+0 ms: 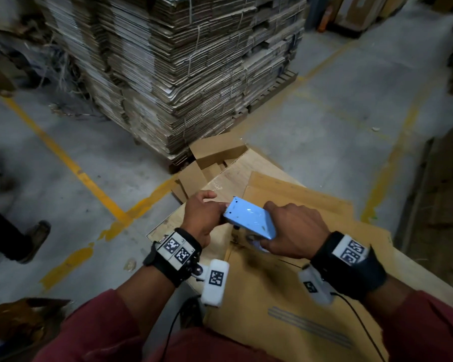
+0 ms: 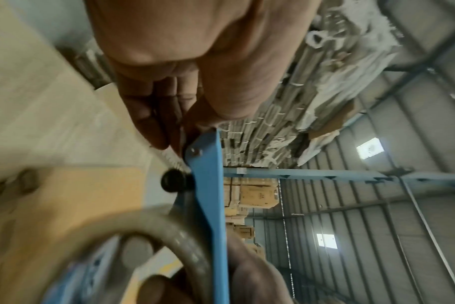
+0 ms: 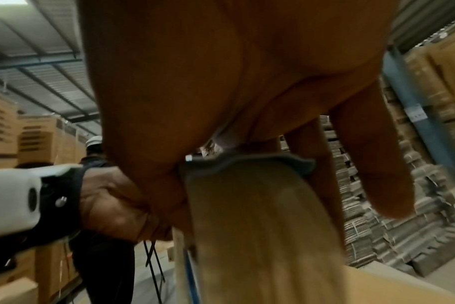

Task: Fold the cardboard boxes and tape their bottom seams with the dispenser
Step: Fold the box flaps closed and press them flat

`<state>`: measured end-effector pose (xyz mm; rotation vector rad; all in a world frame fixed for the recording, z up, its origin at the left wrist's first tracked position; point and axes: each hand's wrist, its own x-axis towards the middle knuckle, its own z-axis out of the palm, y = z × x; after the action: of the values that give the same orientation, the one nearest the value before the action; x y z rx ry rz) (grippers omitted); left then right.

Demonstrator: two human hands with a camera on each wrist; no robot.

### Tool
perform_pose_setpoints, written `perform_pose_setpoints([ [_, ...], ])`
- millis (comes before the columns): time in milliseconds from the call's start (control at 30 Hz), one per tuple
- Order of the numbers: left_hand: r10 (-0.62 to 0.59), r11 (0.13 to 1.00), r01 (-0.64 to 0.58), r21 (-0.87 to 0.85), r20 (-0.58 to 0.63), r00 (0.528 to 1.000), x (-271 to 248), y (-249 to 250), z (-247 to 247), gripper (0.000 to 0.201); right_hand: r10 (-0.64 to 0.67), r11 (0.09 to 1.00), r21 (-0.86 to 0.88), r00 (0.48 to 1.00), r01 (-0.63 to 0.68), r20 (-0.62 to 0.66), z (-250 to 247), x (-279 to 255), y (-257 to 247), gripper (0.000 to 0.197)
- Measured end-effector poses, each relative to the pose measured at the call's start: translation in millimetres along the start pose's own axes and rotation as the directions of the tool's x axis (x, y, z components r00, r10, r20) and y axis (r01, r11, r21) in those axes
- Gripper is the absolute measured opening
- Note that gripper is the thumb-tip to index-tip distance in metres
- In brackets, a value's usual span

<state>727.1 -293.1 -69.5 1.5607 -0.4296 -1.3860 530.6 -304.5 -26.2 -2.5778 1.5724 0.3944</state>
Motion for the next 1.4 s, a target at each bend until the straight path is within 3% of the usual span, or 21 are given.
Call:
perform_pose_setpoints([
  [133,-0.017,1.000,0.017,-0.007,0.003,1.000,3.2,1.4,-14.5,0.047,-0.034,0.999,-0.020,0.998,0.033,-0.052,-6.1,-15.3,8.4,0.063],
  [267,-0.095,0.995,0.094,0.025,0.033,0.995,2.5,-13.7,-12.7,0.042,-0.081,0.996,-0.046,0.997,0.081,-0.004,0.4,-27.9,25.1,0.072],
  [333,0.027,0.966,0.022,0.257,-0.185,0.982,20.4,-13.8,-52.9,0.027,-0.090,0.988,-0.120,0.995,0.093,0.032,4.1,-37.9,54.5,0.079],
  [367,0.092,0.927,0.031,0.373,-0.309,0.947,29.9,-9.1,-86.3,0.017,-0.067,0.984,-0.158,0.995,0.078,0.069,4.8,-48.3,76.7,0.081],
  [400,0.125,0.910,0.055,0.410,-0.398,0.909,37.8,-0.7,-120.2,0.014,-0.026,0.982,-0.182,0.993,0.046,0.113,4.9,-60.4,104.0,0.081],
  [433,0.118,0.941,0.035,0.337,-0.422,0.899,38.2,7.9,-144.5,0.019,0.018,0.980,-0.198,0.987,0.014,0.160,4.8,-71.5,131.7,0.078],
  [500,0.077,0.981,-0.017,0.194,-0.303,0.950,33.9,12.8,-155.3,0.023,0.052,0.989,-0.143,0.975,-0.021,0.215,0.0,-86.2,169.7,0.074],
  [533,0.066,0.984,-0.026,0.174,-0.229,0.971,29.8,12.2,-139.0,0.023,0.040,0.998,-0.063,0.976,-0.027,0.215,-0.1,-87.1,178.2,0.074],
  [600,0.062,0.971,-0.068,0.228,0.031,0.998,22.3,7.3,-81.3,0.014,0.025,0.988,0.148,0.991,-0.045,0.129,2.7,-82.9,178.0,0.076],
  [667,-0.032,0.983,-0.012,0.182,0.234,0.972,14.4,-4.6,-21.4,0.007,0.023,0.929,0.369,0.999,-0.038,0.047,7.5,-75.1,169.5,0.072],
  [767,-0.169,0.982,0.118,0.149,0.401,0.900,-1.4,-17.5,39.4,0.038,0.013,0.836,0.549,0.999,0.012,-0.042,13.3,-65.7,157.9,0.068],
  [867,-0.274,0.959,0.196,0.204,0.502,0.820,-16.9,-14.2,70.6,0.068,-0.008,0.801,0.594,0.994,0.074,-0.113,15.8,-61.6,147.9,0.060],
  [933,-0.292,0.956,0.225,0.188,0.539,0.790,-24.7,-11.2,80.3,0.076,-0.006,0.802,0.592,0.991,0.084,-0.132,16.3,-60.6,142.7,0.055],
  [1067,-0.233,0.972,0.212,0.100,0.516,0.824,-29.0,-4.8,84.2,0.077,0.008,0.908,0.418,0.995,0.034,-0.099,20.8,-58.2,138.0,0.064],
  [1267,-0.214,0.974,0.147,0.171,0.504,0.837,-33.5,-5.6,72.0,0.054,-0.008,0.997,0.073,1.000,0.009,-0.022,17.3,-54.1,114.7,0.050],
  [1400,-0.230,0.973,0.217,0.083,0.482,0.845,-29.8,-7.2,56.8,0.032,-0.033,0.977,0.210,0.999,0.036,-0.017,14.3,-49.1,109.8,0.056],
])
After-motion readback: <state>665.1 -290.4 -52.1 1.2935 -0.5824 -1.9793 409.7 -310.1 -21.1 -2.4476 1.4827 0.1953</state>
